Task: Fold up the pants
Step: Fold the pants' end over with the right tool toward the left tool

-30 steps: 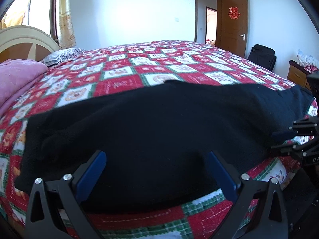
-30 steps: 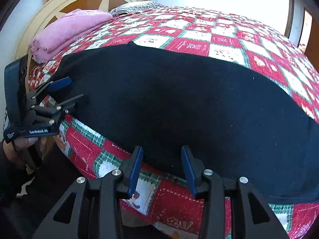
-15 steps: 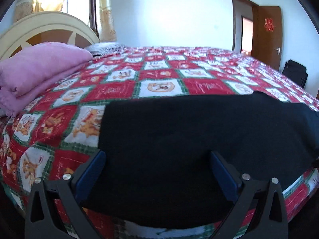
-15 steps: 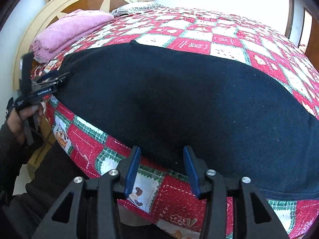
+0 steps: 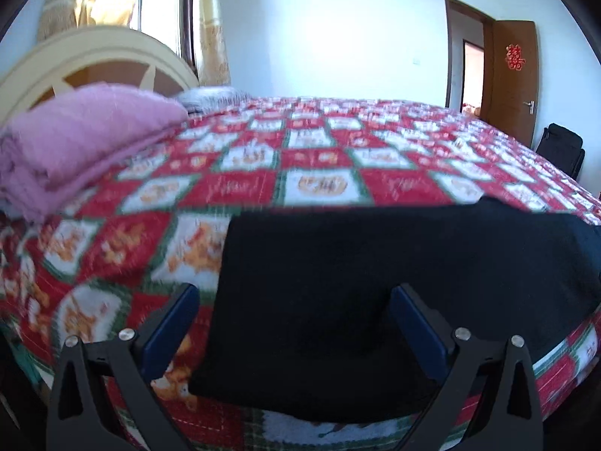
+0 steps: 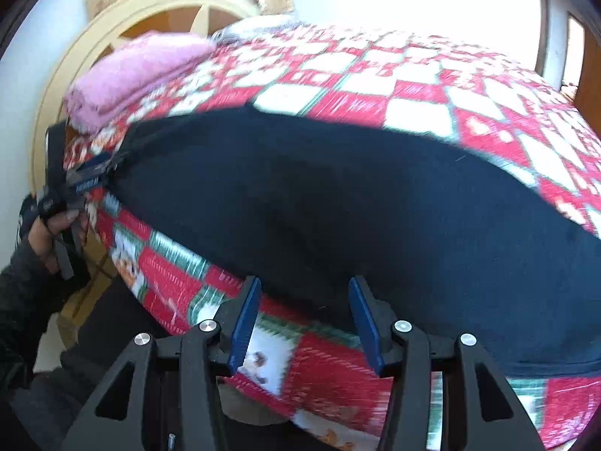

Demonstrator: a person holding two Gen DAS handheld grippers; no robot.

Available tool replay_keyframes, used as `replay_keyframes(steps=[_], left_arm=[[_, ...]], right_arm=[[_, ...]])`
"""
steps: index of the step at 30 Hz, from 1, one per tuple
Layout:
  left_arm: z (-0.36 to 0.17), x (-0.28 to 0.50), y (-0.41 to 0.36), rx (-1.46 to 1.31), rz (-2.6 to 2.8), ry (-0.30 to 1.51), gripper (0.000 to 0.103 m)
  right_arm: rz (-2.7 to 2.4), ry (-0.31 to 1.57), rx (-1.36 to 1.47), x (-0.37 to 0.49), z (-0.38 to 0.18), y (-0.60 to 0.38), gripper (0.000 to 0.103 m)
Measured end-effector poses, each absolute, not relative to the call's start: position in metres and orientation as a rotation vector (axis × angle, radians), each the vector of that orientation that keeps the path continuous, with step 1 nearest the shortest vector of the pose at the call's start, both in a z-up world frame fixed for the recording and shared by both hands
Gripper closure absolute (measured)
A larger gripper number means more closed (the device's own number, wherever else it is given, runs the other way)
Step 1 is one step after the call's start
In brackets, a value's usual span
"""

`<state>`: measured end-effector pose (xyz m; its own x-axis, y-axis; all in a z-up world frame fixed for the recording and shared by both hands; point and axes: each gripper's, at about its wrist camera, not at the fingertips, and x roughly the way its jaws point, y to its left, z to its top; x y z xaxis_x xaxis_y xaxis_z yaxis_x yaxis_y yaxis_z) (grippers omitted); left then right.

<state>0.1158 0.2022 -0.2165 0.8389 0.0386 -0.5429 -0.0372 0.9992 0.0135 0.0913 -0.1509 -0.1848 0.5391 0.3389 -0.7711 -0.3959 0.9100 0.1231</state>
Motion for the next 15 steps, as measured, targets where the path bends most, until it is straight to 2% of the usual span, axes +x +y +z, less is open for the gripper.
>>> replay_keyframes(steps=[7,15], left_arm=[[-0.187,0.108,0.162,0.002,-0.055,0.516,0.0],[-0.199,0.112,0.115,0.033,-0.14,0.562,0.0]], right_arm=[[0.232,0.801,0.061,0.091,-0.136,-0.261,0.052],[-0.156,0.712,0.251,0.054,-0.102,-0.461,0.052]])
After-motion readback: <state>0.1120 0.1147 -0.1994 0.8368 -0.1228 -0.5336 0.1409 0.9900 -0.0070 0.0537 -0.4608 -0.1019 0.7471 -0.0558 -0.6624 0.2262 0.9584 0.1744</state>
